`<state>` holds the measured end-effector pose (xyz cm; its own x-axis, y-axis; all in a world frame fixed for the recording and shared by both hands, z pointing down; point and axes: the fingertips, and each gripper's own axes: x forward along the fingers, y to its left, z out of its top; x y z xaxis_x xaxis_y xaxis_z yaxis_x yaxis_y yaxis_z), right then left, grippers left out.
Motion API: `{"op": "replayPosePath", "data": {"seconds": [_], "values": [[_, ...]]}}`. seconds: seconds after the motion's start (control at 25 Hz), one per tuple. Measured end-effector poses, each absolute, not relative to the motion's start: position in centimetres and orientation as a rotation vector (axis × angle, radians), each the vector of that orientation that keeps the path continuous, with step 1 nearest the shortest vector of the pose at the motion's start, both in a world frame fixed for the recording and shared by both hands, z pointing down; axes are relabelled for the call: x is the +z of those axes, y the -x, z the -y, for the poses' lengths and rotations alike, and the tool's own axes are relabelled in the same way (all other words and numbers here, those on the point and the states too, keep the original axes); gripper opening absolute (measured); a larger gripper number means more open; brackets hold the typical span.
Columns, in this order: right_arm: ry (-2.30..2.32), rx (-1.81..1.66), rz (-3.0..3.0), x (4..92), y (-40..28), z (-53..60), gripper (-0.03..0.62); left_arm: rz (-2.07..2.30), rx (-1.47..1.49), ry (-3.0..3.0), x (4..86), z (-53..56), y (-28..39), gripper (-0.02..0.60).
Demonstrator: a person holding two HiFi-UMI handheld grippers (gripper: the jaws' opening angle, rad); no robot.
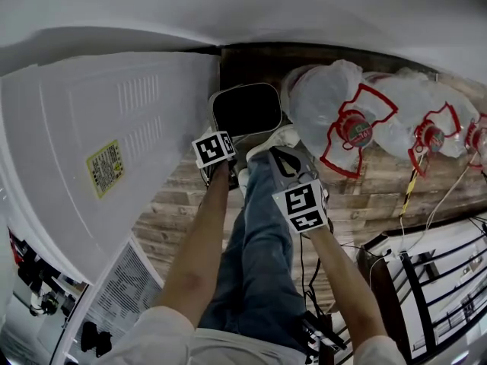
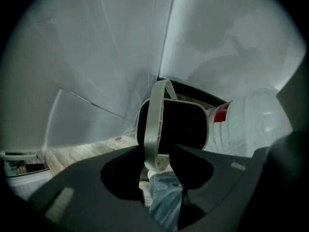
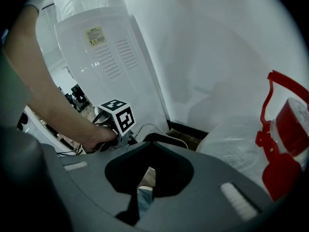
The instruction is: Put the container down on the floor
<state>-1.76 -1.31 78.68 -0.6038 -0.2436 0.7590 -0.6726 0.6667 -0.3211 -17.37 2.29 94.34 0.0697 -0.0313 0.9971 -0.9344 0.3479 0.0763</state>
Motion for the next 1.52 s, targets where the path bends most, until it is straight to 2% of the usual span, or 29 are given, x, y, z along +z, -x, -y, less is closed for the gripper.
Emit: {"op": "replayPosePath", "data": {"seconds": [0.4, 0.6, 0.72, 1.04, 1.52], "values": [[-0.751, 0.785, 2.188, 76.3, 1.4, 0.9, 0.028, 1.317, 0.859, -1.014, 91.5, -2.7, 18.1, 0.164], [-0.793, 0.755, 2.197, 73.6, 0.8, 1.6, 0.028, 1.293, 0.791, -1.113, 88.0, -0.7, 16.2, 0.110], [-0.853, 0.811, 2.208, 71.3, 0.9, 2.3, 0.028, 1.288, 0.744, -1.185, 84.5, 0.8, 15.5, 0.002], [-0.931, 0.766, 2.235, 65.7, 0.8, 3.9, 0.028, 1.247, 0.633, -1.332, 77.5, 4.4, 13.1, 0.002], [-1.094, 0.812, 2.278, 55.9, -1.5, 3.6, 0.028, 1.161, 0.546, -1.686, 62.6, 5.1, 10.8, 0.000]]}}
